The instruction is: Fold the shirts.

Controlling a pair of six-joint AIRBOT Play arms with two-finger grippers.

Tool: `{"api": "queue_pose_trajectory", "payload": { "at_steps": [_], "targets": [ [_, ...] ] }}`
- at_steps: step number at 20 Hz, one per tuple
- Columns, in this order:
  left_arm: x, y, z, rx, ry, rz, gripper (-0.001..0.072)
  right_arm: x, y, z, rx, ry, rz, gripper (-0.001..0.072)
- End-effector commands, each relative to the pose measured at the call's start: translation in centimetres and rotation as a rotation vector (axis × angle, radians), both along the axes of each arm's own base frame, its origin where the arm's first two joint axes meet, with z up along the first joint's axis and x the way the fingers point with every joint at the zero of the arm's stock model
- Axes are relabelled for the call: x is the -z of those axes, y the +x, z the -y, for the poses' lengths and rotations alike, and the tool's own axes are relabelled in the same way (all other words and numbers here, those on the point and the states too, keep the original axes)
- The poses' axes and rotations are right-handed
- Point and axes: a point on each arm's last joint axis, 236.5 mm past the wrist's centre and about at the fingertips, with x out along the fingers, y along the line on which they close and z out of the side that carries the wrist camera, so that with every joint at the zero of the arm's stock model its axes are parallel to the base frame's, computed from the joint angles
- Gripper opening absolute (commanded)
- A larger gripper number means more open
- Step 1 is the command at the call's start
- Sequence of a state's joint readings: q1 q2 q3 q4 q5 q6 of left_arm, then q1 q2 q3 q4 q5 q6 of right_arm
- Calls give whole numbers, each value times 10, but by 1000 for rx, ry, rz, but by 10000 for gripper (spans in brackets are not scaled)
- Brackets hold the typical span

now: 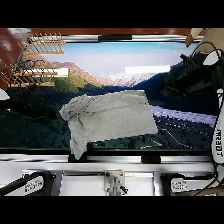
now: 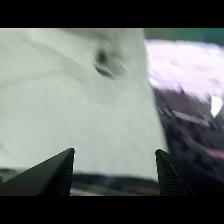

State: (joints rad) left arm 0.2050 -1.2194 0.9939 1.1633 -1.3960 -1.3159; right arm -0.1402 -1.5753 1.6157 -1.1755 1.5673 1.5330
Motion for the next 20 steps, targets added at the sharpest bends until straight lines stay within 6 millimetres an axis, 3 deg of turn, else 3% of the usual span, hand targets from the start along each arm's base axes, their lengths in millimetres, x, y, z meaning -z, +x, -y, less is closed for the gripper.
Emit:
{"api": "queue_pose_trajectory", "payload": {
  "at_steps": [1, 4, 9, 10, 12, 15, 20],
  "targets": [
    [36, -63, 14, -18, -57, -235, 683, 28, -63, 24, -44, -42, -213, 626],
    [68, -81, 53, -25, -145, -244, 681, 57, -82, 5, -46, 42, -279, 626],
    [89, -79, 90, -3, -155, -181, 666, 73, -69, 7, -9, 32, -224, 626],
    [89, -78, 94, 2, -157, -172, 628, 74, -69, 8, -16, 29, -223, 626],
    [89, -78, 98, 13, -159, -167, 313, 81, -75, 6, -30, 40, -265, 626],
    [86, -85, 100, 55, -171, -180, 40, 97, -83, 2, -41, 67, -349, 626],
    [83, -90, 101, 85, -180, -187, 43, 121, -92, 4, -42, 63, -438, 626]
  ]
}}
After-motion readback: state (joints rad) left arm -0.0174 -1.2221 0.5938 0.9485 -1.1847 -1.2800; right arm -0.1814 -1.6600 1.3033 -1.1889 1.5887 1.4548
